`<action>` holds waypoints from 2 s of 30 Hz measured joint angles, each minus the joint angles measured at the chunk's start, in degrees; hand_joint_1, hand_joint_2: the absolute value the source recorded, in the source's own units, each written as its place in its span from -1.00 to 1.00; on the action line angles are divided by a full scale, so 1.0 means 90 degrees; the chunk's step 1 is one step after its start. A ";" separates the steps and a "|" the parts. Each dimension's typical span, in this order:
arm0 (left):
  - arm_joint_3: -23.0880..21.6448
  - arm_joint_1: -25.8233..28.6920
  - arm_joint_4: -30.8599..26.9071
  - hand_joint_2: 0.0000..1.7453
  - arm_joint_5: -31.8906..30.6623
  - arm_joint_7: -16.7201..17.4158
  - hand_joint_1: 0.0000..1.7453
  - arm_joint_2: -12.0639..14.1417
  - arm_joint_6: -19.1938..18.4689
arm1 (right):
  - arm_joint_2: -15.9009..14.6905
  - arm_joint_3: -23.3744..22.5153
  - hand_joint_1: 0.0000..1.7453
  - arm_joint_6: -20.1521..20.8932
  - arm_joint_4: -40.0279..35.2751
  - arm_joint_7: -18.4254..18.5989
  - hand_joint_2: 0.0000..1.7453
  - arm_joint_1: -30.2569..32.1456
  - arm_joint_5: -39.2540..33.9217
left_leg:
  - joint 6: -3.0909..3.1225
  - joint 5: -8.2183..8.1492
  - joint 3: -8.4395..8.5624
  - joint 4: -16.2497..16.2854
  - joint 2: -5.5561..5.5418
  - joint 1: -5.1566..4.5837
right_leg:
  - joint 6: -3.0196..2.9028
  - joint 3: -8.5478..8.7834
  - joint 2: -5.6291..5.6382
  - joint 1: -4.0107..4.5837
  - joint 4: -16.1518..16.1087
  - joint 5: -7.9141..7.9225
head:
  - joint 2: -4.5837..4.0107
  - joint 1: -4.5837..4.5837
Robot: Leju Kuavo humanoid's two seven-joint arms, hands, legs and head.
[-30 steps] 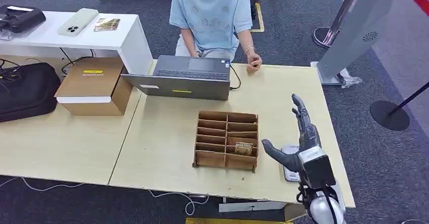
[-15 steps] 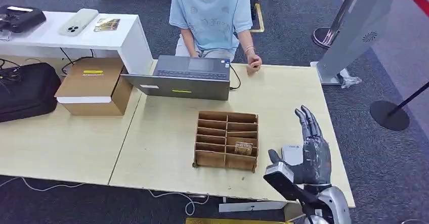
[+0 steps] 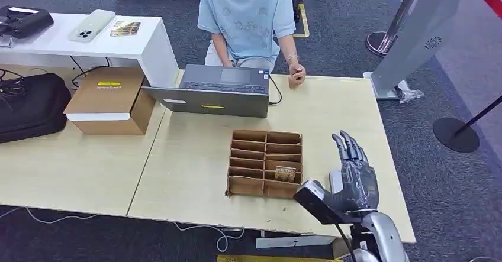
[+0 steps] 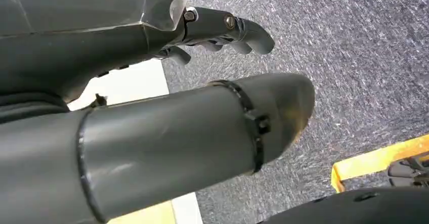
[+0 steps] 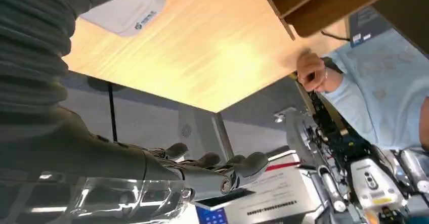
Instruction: Pass the card to the sensor for recognition and then transmit it.
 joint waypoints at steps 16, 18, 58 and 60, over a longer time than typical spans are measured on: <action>-0.0015 -0.0001 0.0000 -1.00 -0.0121 -0.0010 -1.00 0.0019 -0.0036 | -0.0053 0.0129 -0.40 0.0185 -0.0109 -0.0119 1.00 0.0060 -0.0201 | 0.0000 0.0000 0.0001 0.0000 0.0000 0.0000 | 0.0000 0.0000 0.0001 0.0000 0.0000 0.0000 | 0.0000 0.0000; -0.0017 -0.0002 0.0000 -1.00 -0.0124 -0.0010 -1.00 0.0024 -0.0041 | -0.0061 0.0129 -0.52 0.0170 -0.0138 -0.0126 1.00 0.0058 -0.0199 | 0.0000 0.0000 0.0001 0.0000 0.0000 0.0000 | 0.0000 0.0000 0.0001 0.0000 0.0000 0.0000 | 0.0000 0.0000; -0.0175 -0.0044 0.0000 -1.00 -0.0163 -0.0036 -1.00 0.0027 -0.0134 | 0.0112 0.1076 0.12 -0.0002 0.1809 0.0019 1.00 -0.1195 0.0369 | -0.0001 0.0001 -0.0001 -0.0001 0.0000 0.0000 | -0.0001 0.0001 0.0000 0.0000 0.0002 0.0001 | 0.0000 0.0000; -0.0175 -0.0044 0.0000 -1.00 -0.0163 -0.0036 -1.00 0.0027 -0.0134 | 0.0131 0.1086 0.06 -0.0002 0.1853 0.0019 1.00 -0.1221 0.0367 | -0.0001 0.0001 0.0000 -0.0001 0.0001 0.0000 | -0.0001 0.0000 0.0000 0.0000 0.0002 0.0001 | 0.0000 0.0000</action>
